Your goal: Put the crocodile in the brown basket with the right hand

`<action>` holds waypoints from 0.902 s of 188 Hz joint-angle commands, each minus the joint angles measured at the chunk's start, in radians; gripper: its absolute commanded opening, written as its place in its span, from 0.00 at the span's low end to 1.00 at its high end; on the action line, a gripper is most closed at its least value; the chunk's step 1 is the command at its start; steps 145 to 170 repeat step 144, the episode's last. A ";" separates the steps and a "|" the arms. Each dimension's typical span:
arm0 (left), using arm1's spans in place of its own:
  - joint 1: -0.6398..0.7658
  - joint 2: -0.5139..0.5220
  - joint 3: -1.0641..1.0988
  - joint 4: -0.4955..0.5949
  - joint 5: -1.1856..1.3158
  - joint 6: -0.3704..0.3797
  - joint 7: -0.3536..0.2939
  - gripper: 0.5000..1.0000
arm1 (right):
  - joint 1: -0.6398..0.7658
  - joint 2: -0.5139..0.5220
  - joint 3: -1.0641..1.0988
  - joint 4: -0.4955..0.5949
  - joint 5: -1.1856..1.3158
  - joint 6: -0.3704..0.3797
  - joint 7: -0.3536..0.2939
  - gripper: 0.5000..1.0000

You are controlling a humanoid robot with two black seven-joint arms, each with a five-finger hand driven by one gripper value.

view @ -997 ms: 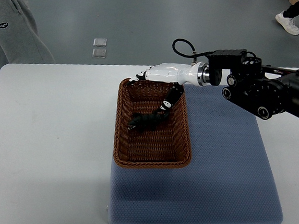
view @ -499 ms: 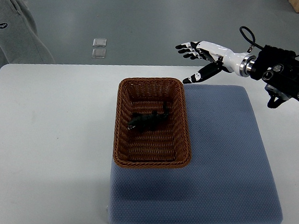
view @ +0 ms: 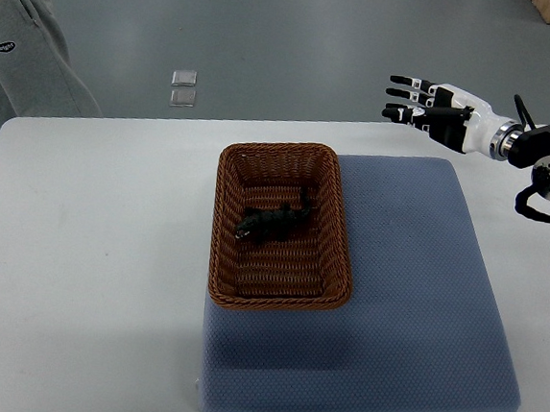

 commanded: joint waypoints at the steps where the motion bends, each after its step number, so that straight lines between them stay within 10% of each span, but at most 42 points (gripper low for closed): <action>1: 0.000 0.000 0.000 0.000 0.000 0.000 0.000 1.00 | -0.034 0.006 0.034 -0.030 0.098 0.007 -0.041 0.86; 44: 0.000 0.000 0.000 0.000 0.000 0.000 0.000 1.00 | -0.085 0.000 0.106 -0.051 0.361 0.009 -0.175 0.86; 170: 0.000 0.000 0.000 0.000 0.000 0.000 0.000 1.00 | -0.105 0.008 0.114 -0.050 0.366 0.052 -0.164 0.86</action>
